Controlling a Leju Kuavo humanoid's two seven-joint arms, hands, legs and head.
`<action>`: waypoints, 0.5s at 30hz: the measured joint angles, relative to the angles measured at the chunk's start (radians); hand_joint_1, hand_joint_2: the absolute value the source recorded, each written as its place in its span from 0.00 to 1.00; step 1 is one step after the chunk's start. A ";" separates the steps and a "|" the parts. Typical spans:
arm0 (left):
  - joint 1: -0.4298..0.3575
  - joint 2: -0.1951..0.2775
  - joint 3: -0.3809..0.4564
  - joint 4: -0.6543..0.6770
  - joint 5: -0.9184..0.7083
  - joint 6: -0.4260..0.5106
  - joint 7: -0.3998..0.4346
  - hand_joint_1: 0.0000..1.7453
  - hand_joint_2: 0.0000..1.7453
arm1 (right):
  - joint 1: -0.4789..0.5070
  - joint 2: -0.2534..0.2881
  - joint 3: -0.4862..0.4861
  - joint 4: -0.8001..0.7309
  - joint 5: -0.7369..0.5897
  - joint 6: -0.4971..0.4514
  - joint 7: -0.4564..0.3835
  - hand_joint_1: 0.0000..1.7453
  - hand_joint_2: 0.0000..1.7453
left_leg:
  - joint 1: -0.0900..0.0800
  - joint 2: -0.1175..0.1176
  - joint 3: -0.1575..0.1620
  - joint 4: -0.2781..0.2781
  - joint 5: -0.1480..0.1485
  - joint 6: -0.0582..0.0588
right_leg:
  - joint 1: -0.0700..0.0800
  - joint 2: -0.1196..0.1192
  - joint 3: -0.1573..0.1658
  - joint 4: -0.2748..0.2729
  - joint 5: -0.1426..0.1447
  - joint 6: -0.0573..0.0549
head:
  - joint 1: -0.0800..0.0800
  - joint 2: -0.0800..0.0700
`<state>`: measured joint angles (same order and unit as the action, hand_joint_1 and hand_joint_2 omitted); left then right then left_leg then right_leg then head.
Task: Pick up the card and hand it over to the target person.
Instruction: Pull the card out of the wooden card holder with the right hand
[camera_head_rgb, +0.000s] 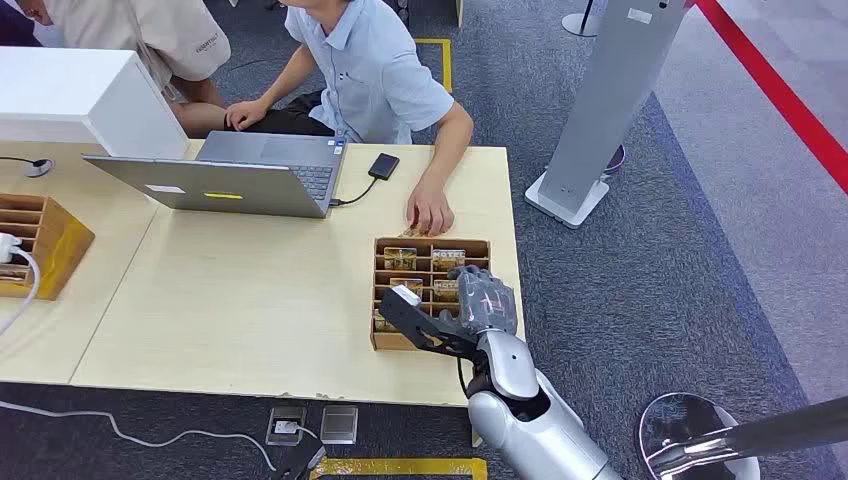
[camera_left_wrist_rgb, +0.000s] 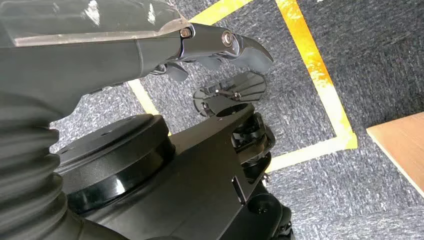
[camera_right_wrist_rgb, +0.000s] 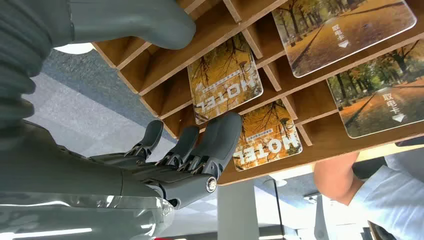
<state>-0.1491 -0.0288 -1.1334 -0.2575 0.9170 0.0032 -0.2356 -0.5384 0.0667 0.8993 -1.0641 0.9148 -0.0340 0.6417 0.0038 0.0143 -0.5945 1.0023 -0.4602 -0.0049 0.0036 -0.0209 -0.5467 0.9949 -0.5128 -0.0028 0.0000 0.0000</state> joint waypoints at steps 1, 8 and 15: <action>0.000 0.000 0.000 0.000 0.000 -0.001 0.001 0.00 1.00 | 0.000 0.000 0.000 0.000 0.000 0.000 0.000 0.39 1.00 | 0.000 0.000 0.000 0.000 0.000 0.000 | 0.000 0.000 0.000 0.000 0.000 0.000 | 0.000 0.000; -0.001 0.001 -0.001 0.002 -0.003 -0.010 0.009 0.00 1.00 | 0.004 -0.009 -0.006 0.001 -0.002 -0.001 0.004 0.40 1.00 | 0.000 0.000 0.000 0.000 0.000 0.000 | 0.000 0.000 0.000 0.000 0.000 0.000 | 0.000 0.000; -0.001 0.002 0.000 0.002 -0.003 -0.009 0.011 0.00 1.00 | 0.007 -0.011 -0.007 -0.004 -0.003 -0.001 0.005 0.40 1.00 | 0.000 -0.001 0.001 -0.001 0.000 0.000 | 0.000 0.000 0.001 -0.001 0.000 0.000 | 0.000 0.000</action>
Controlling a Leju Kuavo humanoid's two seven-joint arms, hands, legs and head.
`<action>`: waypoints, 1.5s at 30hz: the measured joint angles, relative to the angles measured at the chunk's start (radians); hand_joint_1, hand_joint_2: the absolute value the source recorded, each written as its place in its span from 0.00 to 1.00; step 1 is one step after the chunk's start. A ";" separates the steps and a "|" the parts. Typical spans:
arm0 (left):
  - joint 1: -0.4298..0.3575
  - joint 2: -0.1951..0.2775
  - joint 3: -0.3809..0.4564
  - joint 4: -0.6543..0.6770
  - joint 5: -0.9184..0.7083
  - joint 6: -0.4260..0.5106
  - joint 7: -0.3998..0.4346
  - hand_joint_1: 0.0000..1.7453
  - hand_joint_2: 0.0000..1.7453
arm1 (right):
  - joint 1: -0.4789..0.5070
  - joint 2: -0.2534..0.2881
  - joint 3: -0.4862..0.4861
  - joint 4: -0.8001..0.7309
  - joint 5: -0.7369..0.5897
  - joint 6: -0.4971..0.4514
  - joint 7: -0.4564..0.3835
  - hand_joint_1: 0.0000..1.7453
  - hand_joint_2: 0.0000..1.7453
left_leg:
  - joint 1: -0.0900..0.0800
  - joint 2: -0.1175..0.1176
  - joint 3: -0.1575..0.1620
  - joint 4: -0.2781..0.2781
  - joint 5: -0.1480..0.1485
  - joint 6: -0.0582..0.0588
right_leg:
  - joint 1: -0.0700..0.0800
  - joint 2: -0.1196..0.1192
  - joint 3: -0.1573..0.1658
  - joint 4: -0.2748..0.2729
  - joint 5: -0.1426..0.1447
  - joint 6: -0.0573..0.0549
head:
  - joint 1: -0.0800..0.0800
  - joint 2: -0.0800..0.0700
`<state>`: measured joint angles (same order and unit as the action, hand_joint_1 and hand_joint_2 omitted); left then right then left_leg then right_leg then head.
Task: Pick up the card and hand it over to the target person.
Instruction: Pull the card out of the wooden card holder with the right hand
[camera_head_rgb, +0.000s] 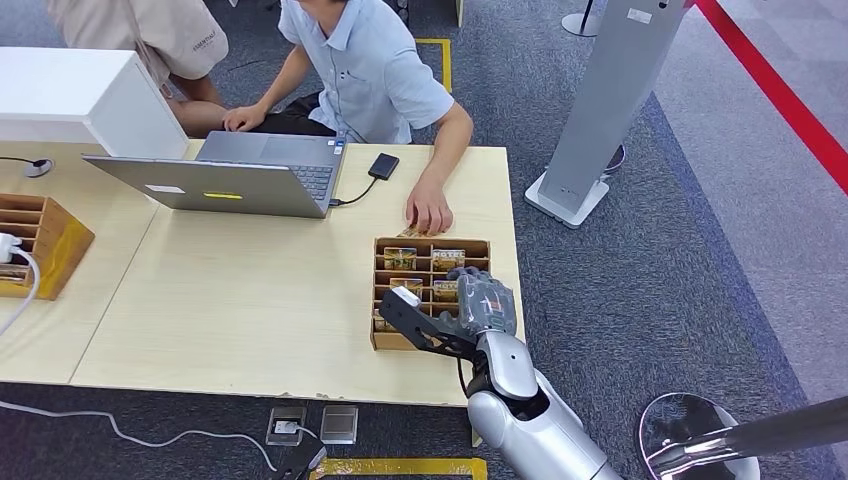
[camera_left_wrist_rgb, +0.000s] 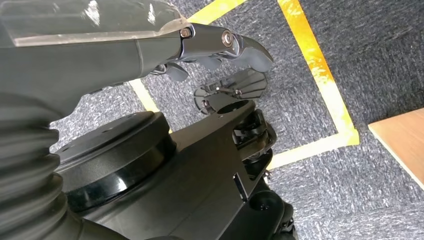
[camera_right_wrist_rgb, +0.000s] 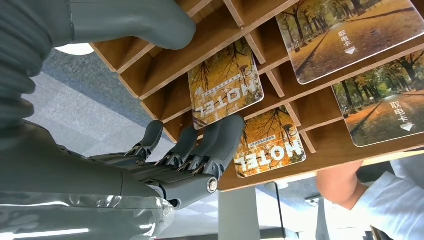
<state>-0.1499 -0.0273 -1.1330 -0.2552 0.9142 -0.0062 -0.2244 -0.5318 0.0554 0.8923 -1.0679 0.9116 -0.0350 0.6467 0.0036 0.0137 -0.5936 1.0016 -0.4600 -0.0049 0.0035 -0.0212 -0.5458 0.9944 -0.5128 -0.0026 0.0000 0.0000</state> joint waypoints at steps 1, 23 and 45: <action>0.000 0.000 0.000 0.000 0.000 0.001 0.000 0.00 1.00 | 0.001 0.000 0.000 0.000 0.000 0.000 0.000 0.40 1.00 | 0.000 0.000 0.000 0.000 0.000 0.000 | 0.000 0.000 0.000 0.000 0.000 0.000 | 0.000 0.000; 0.002 -0.001 0.012 0.003 0.006 0.011 -0.015 0.00 1.00 | -0.008 0.019 0.006 0.020 -0.001 0.002 -0.005 0.62 1.00 | 0.000 0.001 0.000 0.000 0.000 0.000 | 0.000 0.001 0.000 0.000 0.000 0.000 | 0.000 0.000; 0.003 0.003 0.027 0.003 0.001 0.032 -0.031 0.00 1.00 | -0.007 0.010 0.006 -0.008 -0.004 -0.034 -0.027 1.00 1.00 | 0.000 0.000 0.000 0.000 0.000 0.000 | 0.000 0.000 0.000 0.000 0.000 0.000 | 0.000 0.000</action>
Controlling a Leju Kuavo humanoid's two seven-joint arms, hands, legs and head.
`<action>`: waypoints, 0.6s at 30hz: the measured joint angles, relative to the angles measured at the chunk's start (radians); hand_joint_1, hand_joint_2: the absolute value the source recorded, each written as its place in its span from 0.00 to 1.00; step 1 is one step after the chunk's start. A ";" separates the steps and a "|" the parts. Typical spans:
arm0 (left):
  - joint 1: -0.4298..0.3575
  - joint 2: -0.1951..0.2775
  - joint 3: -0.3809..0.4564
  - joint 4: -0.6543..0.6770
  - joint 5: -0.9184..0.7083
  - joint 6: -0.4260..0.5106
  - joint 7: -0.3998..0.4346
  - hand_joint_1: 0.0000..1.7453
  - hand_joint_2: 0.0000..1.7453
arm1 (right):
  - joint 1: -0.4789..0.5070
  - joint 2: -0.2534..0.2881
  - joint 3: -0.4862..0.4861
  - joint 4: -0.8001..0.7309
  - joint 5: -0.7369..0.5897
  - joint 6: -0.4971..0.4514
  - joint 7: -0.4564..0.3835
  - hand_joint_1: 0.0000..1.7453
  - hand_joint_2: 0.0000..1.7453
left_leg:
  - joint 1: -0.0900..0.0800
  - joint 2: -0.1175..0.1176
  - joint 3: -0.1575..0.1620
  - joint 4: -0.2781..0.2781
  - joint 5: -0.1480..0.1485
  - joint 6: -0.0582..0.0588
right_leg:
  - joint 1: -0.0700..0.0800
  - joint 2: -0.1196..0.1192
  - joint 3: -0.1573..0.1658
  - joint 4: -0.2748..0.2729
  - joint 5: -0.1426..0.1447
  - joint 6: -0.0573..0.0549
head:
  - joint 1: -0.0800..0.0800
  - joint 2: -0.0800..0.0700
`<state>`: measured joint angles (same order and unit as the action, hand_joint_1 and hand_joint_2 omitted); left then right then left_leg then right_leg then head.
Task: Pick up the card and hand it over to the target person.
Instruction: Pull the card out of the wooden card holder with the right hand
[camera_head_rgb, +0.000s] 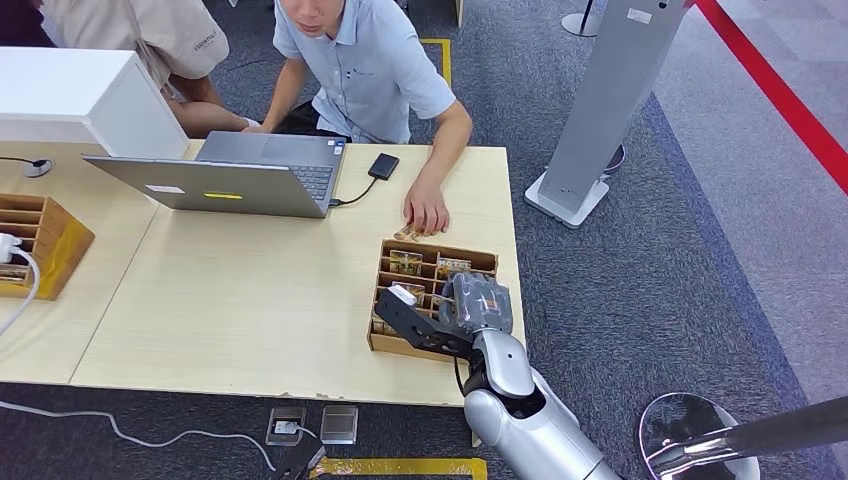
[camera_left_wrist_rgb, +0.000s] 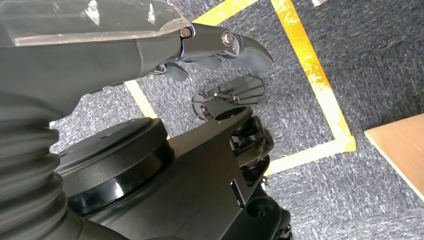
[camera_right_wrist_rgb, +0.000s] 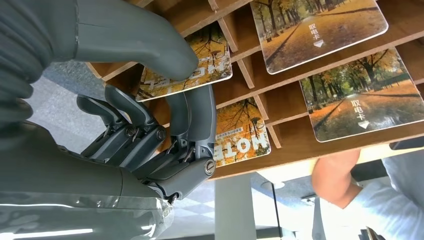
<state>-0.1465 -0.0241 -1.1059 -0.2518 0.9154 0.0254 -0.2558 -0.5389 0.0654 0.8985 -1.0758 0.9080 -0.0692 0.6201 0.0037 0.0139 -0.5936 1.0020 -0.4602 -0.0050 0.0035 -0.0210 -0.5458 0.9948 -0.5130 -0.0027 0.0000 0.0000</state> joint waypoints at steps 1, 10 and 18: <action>0.001 0.000 0.002 0.000 0.001 -0.001 -0.001 0.00 1.00 | 0.002 -0.004 -0.002 -0.013 0.000 -0.005 -0.001 1.00 1.00 | 0.000 0.000 0.000 0.000 0.000 0.000 | 0.000 0.000 0.000 0.000 0.000 0.000 | 0.000 0.000; 0.001 0.000 0.003 0.003 -0.007 -0.001 -0.005 0.00 1.00 | 0.028 -0.102 -0.060 -0.323 0.042 -0.028 0.011 1.00 1.00 | 0.000 -0.002 -0.002 0.001 0.000 0.001 | 0.000 -0.002 -0.001 0.001 -0.001 0.001 | 0.000 0.000; -0.005 0.000 -0.005 0.002 -0.022 -0.004 -0.007 0.00 1.00 | -0.011 -0.138 -0.088 -0.527 0.067 -0.005 0.007 1.00 1.00 | 0.000 -0.002 -0.004 0.003 0.000 0.000 | 0.000 -0.002 -0.004 0.003 -0.001 0.000 | 0.000 0.000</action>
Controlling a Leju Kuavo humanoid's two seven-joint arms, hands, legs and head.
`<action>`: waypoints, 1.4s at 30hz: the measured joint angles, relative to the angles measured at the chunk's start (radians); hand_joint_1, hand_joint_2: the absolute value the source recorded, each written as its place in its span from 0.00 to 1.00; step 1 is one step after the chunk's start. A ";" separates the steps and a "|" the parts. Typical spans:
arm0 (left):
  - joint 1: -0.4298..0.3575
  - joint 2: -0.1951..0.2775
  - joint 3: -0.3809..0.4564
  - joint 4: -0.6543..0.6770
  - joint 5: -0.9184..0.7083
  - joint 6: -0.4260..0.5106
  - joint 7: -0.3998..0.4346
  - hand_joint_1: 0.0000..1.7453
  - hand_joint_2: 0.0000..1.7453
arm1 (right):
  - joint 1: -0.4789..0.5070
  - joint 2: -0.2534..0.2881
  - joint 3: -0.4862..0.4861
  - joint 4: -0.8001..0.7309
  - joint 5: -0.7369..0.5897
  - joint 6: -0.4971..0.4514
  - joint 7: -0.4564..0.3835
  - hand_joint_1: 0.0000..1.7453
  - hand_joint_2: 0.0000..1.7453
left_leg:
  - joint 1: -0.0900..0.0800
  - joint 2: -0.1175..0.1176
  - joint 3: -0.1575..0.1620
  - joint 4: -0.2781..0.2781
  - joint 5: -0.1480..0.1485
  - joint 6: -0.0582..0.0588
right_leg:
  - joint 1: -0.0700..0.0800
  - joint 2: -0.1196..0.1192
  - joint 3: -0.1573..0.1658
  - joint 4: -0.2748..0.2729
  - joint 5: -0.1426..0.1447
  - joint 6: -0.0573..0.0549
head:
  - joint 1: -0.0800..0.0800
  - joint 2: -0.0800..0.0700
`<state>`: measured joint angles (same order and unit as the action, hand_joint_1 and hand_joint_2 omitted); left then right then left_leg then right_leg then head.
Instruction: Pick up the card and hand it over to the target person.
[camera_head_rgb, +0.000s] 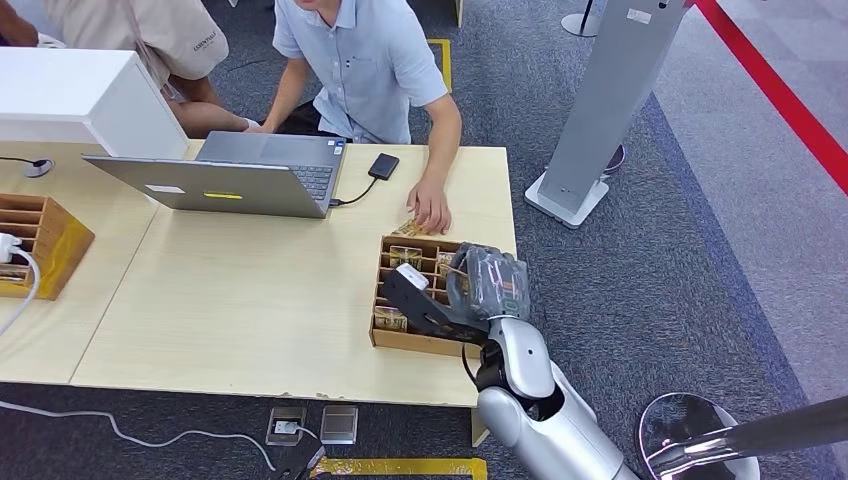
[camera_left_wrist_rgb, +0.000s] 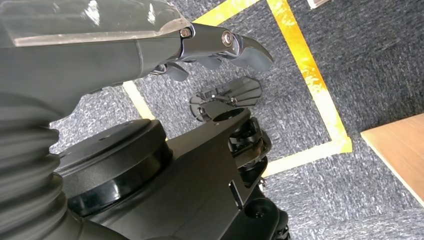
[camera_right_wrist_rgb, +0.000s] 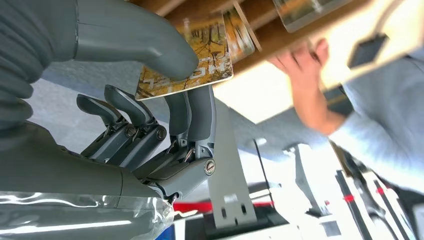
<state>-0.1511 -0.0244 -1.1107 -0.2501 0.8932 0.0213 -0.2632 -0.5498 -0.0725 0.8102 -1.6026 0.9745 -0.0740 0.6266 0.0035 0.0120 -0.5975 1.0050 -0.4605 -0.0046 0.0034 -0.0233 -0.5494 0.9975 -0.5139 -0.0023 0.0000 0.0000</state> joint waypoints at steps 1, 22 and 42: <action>-0.001 0.000 -0.002 0.000 -0.003 -0.002 0.000 0.00 1.00 | -0.016 0.000 0.000 -0.004 -0.001 0.004 -0.001 1.00 1.00 | 0.000 0.000 0.000 0.000 0.000 0.000 | 0.000 0.000 0.000 0.000 0.000 0.000 | 0.000 0.000; -0.035 -0.007 0.002 0.002 -0.053 -0.083 0.060 0.00 1.00 | -0.513 0.325 0.131 1.174 -0.288 -0.106 -0.287 1.00 1.00 | 0.000 0.006 0.005 -0.004 0.003 0.000 | 0.000 0.006 0.003 -0.001 0.004 -0.001 | 0.000 0.000; -0.032 -0.009 0.029 0.011 -0.060 -0.092 0.039 0.00 1.00 | -0.509 0.326 0.164 1.201 -0.271 -0.128 -0.314 0.00 1.00 | 0.000 0.001 0.002 -0.002 0.003 0.000 | 0.000 0.000 0.002 -0.001 0.002 0.000 | 0.000 0.000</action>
<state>-0.1836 -0.0330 -1.0813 -0.2388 0.8336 -0.0704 -0.2237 -1.0586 0.2531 0.9746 -0.4011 0.7030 -0.2022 0.3130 0.0036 0.0126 -0.5960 1.0029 -0.4575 -0.0044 0.0036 -0.0228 -0.5478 0.9969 -0.5118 -0.0025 0.0000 0.0000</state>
